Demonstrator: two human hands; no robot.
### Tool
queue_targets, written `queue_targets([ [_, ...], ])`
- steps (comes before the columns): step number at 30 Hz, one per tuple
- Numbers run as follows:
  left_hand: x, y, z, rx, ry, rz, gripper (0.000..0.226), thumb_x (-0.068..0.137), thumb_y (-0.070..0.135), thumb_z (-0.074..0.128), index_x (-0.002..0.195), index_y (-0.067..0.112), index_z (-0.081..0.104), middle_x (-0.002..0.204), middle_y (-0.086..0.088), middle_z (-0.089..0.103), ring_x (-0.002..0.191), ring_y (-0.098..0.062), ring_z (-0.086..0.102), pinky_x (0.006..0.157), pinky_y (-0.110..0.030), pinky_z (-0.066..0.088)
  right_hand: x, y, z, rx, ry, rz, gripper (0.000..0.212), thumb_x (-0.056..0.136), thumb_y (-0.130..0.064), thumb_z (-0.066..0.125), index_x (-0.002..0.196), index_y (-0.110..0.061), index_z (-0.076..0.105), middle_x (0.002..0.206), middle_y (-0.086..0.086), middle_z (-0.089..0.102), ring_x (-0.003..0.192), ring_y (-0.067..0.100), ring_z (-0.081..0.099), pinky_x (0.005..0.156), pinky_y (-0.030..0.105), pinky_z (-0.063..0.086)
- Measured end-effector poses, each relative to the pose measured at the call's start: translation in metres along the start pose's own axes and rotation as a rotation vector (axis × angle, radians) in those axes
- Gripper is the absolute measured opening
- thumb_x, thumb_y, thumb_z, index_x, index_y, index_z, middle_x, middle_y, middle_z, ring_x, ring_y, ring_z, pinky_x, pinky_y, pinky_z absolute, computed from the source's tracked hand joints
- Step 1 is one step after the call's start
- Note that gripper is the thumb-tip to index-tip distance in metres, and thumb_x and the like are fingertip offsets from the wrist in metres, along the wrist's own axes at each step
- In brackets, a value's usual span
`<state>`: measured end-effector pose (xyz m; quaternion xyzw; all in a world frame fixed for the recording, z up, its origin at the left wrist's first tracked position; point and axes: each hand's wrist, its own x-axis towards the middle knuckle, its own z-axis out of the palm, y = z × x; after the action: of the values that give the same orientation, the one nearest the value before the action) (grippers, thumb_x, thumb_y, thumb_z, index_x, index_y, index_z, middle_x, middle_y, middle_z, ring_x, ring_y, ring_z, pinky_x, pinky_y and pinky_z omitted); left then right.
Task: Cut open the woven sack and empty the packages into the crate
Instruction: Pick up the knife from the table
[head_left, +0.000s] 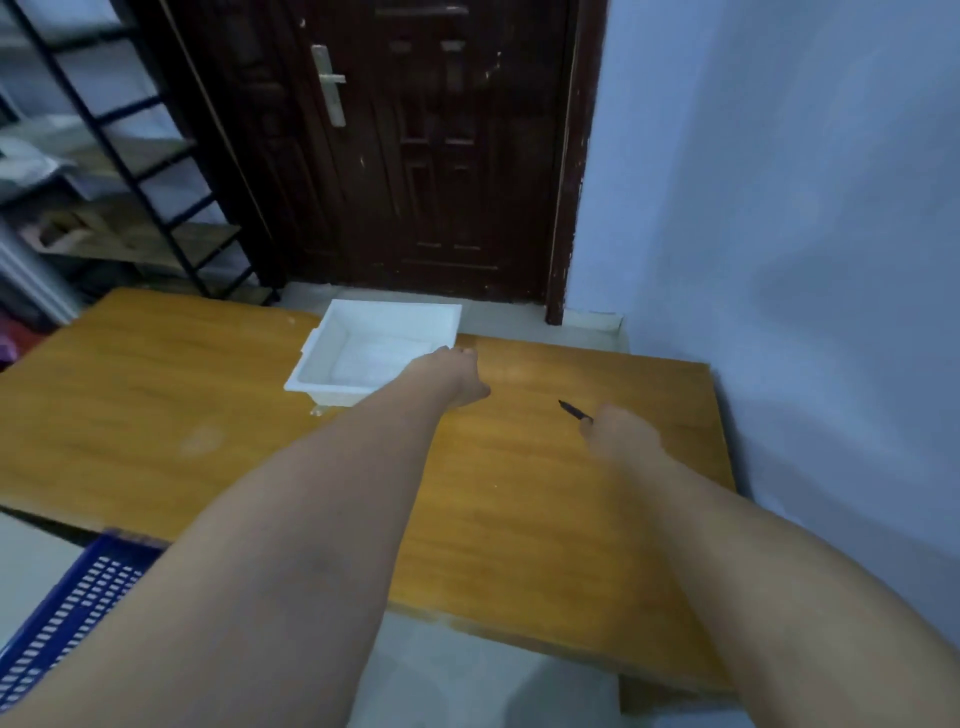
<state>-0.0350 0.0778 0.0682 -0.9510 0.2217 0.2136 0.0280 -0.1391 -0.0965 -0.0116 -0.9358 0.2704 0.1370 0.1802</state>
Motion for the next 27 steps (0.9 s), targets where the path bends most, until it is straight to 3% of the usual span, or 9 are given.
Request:
queue_targets([
  [4, -0.028, -0.041, -0.006, -0.029, 0.066, -0.096, 0.061, 0.094, 0.038, 0.042, 0.146, 0.013, 0.024, 0.153, -0.008, 0.031, 0.138, -0.028, 0.032, 0.11, -0.044, 0.034, -0.004, -0.053, -0.03, -0.075, 0.088, -0.13, 0.024, 0.099, -0.024, 0.031, 0.09, -0.014, 0.052, 0.073, 0.001, 0.052, 0.069, 0.022, 0.056, 0.051, 0.027, 0.036],
  [9, -0.076, -0.102, -0.006, -0.092, 0.096, -0.257, 0.063, 0.093, 0.038, 0.041, 0.148, 0.015, 0.021, 0.154, -0.006, 0.029, 0.138, -0.028, 0.033, 0.106, -0.043, 0.036, -0.023, -0.121, -0.037, -0.098, 0.089, -0.291, 0.023, 0.094, -0.017, 0.038, 0.077, -0.011, 0.053, 0.082, 0.007, 0.058, 0.084, 0.028, 0.063, 0.066, 0.032, 0.046],
  [12, -0.109, -0.139, -0.005, -0.127, 0.142, -0.328, 0.061, 0.092, 0.038, 0.043, 0.146, 0.015, 0.026, 0.15, -0.008, 0.036, 0.132, -0.029, 0.041, 0.098, -0.041, 0.041, -0.044, -0.161, -0.034, -0.099, 0.099, -0.361, 0.016, 0.091, -0.016, 0.041, 0.09, -0.008, 0.054, 0.086, 0.009, 0.059, 0.08, 0.028, 0.06, 0.067, 0.032, 0.047],
  [15, -0.143, -0.175, -0.007, -0.159, 0.169, -0.402, 0.065, 0.093, 0.04, 0.044, 0.149, 0.016, 0.021, 0.152, -0.008, 0.031, 0.136, -0.029, 0.037, 0.104, -0.042, 0.039, -0.071, -0.201, -0.032, -0.118, 0.111, -0.415, 0.015, 0.089, -0.012, 0.043, 0.099, -0.005, 0.051, 0.082, 0.008, 0.054, 0.076, 0.028, 0.056, 0.057, 0.028, 0.041],
  [24, -0.245, -0.284, -0.001, -0.19, 0.217, -0.452, 0.066, 0.095, 0.043, 0.042, 0.149, 0.014, 0.018, 0.157, -0.008, 0.022, 0.141, -0.028, 0.027, 0.111, -0.045, 0.034, -0.16, -0.322, -0.017, -0.119, 0.213, -0.571, 0.026, 0.094, -0.015, 0.04, 0.116, -0.002, 0.048, 0.108, 0.014, 0.06, 0.082, 0.029, 0.052, 0.067, 0.033, 0.039],
  [27, -0.277, -0.325, 0.009, -0.201, 0.229, -0.466, 0.066, 0.095, 0.042, 0.042, 0.149, 0.014, 0.019, 0.156, -0.008, 0.023, 0.141, -0.028, 0.027, 0.111, -0.046, 0.034, -0.191, -0.358, 0.0, -0.095, 0.201, -0.577, 0.027, 0.095, -0.016, 0.041, 0.116, -0.001, 0.049, 0.106, 0.014, 0.059, 0.083, 0.029, 0.052, 0.067, 0.034, 0.04],
])
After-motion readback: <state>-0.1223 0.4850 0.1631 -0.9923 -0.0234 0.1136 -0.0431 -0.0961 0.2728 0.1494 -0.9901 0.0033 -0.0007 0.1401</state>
